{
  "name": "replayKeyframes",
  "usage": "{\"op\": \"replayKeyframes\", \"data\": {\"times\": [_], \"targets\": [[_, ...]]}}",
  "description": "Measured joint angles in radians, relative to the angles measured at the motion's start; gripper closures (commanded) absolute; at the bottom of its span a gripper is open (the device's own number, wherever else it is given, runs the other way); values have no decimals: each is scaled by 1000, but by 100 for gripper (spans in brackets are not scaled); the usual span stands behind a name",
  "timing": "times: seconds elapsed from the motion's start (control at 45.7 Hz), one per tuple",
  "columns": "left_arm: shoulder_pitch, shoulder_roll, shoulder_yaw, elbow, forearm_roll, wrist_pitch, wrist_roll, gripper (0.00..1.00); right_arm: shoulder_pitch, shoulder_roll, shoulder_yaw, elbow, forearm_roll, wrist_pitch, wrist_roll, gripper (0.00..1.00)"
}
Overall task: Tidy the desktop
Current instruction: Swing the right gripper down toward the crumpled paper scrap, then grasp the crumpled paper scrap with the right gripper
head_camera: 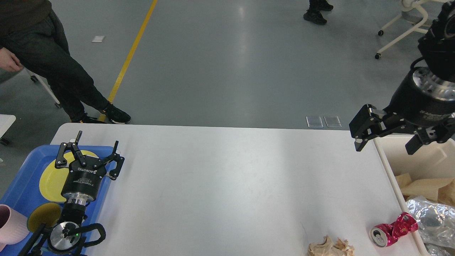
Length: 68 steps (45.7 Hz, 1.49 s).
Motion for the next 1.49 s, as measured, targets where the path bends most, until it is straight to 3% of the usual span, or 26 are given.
{"op": "replayKeyframes", "data": {"times": [0.307,0.723,1.073,1.38,1.489], "targets": [[0,0,0,0,0,1,2,4,-90,-18,15,40,4,-99,1,0],[0,0,0,-1,0,1,2,4,-579,-16,233,42,33,-282,-3,3],[0,0,0,-1,1,1,2,4,-921,103,263,-64,33,-635,-25,3],[0,0,0,-1,1,0,2,4,-1071,135,266,-186,38,-690,-26,4],[0,0,0,-1,1,0,2,4,-1112,166,267,-221,38,-696,-26,12]]}}
